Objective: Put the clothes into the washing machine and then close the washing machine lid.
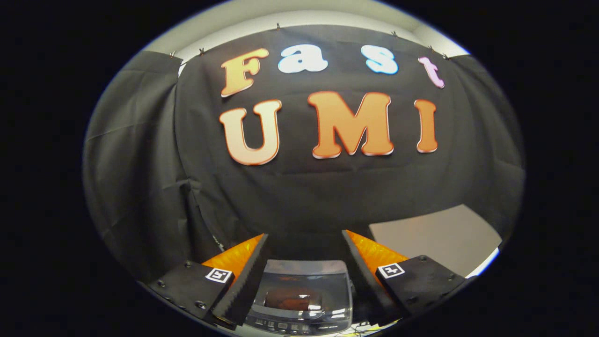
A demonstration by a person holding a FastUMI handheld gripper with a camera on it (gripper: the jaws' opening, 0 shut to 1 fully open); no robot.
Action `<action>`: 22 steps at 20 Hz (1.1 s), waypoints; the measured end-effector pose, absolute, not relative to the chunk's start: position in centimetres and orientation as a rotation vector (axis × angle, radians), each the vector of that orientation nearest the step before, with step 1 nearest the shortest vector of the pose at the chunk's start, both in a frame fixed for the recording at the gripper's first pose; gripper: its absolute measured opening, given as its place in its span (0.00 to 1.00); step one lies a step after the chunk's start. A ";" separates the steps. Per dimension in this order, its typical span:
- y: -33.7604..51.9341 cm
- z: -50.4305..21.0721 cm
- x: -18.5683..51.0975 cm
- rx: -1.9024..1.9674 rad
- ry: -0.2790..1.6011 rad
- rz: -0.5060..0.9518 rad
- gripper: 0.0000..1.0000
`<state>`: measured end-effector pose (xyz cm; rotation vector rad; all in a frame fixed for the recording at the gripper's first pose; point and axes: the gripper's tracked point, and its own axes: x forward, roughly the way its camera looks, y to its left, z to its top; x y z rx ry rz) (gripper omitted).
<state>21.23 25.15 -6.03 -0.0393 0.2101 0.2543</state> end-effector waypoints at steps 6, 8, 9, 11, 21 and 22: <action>19.4 1.8 18.5 -0.073 0.082 0.216 0.97; 17.1 3.3 17.4 -0.068 0.056 0.204 0.97; 16.0 4.1 16.8 -0.064 0.044 0.199 0.97; 13.6 5.4 16.1 -0.064 0.024 0.186 0.97; 4.5 7.4 11.4 -0.088 -0.048 0.126 0.97; 3.9 7.6 11.1 -0.089 -0.051 0.122 0.97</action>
